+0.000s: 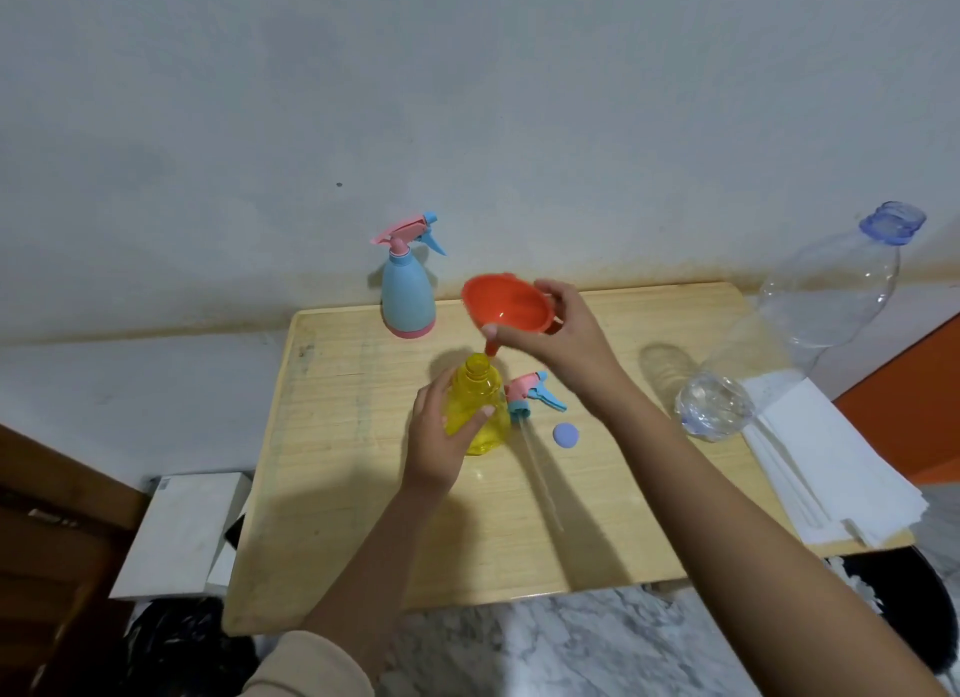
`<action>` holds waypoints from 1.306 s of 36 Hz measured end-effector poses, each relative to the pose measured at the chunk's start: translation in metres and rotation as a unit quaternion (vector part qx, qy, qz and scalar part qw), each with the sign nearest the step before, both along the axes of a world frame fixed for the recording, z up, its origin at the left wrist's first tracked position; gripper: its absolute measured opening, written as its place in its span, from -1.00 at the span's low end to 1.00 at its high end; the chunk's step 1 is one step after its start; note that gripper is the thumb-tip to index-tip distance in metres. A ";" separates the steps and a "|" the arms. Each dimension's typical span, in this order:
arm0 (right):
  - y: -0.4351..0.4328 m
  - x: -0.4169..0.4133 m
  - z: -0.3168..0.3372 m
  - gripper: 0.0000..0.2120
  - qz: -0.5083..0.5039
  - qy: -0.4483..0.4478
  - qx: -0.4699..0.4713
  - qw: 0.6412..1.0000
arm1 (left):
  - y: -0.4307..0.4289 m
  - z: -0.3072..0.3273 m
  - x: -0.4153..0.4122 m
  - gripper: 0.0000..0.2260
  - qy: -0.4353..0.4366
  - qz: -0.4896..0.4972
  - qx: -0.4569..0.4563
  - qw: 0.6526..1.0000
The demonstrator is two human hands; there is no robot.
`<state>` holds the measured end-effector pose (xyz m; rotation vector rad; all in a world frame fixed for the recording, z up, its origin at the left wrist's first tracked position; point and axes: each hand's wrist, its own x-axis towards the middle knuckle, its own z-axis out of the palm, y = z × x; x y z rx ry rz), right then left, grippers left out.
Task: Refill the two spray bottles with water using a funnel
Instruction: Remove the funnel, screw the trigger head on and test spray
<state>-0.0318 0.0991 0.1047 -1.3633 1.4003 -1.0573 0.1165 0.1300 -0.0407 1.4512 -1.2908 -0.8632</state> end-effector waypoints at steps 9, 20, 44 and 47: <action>-0.008 -0.064 -0.036 -0.23 -0.107 0.040 0.020 0.993 | 0.004 -0.005 0.000 -0.53 0.001 -0.006 -0.022 1.000; -0.011 -0.107 -0.121 -0.15 -0.190 0.197 0.086 0.958 | -0.001 -0.007 -0.001 -0.54 -0.025 -0.001 -0.034 0.999; -0.012 -0.103 -0.129 -0.11 -0.195 0.229 0.064 0.952 | 0.002 -0.008 0.000 -0.54 -0.039 -0.003 -0.015 0.999; -0.002 -0.088 -0.120 -0.33 -0.209 0.226 -0.039 0.951 | 0.002 -0.008 0.000 -0.53 -0.038 -0.001 -0.016 0.999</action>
